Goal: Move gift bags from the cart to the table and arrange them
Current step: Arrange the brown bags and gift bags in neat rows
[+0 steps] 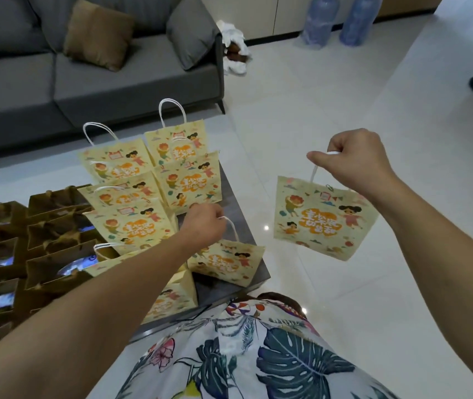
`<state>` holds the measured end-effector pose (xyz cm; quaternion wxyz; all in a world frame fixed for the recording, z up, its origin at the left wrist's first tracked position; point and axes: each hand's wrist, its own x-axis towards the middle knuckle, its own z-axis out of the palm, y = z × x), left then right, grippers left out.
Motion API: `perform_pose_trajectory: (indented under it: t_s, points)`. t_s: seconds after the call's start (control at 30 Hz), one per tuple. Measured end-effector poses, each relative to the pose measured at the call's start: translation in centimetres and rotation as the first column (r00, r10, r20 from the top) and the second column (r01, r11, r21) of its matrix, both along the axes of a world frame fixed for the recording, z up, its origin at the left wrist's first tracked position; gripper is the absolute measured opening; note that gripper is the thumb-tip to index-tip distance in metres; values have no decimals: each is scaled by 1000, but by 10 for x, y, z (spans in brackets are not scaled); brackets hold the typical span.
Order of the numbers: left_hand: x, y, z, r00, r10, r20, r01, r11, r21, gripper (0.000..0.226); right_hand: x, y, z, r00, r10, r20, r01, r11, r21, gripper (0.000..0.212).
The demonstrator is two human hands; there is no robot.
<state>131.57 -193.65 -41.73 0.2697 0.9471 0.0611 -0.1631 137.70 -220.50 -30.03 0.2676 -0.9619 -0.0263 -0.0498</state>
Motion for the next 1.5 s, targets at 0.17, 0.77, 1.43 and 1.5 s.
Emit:
perform_pose_trajectory:
  t_s: [0.17, 0.77, 1.43, 1.5]
  points:
    - [6, 4, -1, 998, 61, -13, -62, 998, -19, 17, 27, 30, -8, 996, 70, -50, -67, 996, 62, 47]
    - [40, 35, -10, 974, 222, -52, -227, 964, -137, 16, 126, 214, -123, 768, 532, -357, -539, 838, 90, 51]
    - [84, 44, -16, 988, 147, -38, -151, 963, -223, 16, 164, 257, -149, 720, 586, -372, -588, 800, 120, 61]
    - [87, 43, -17, 991, 121, -59, -131, 966, -223, 17, 164, 256, -151, 732, 565, -380, -562, 817, 131, 61]
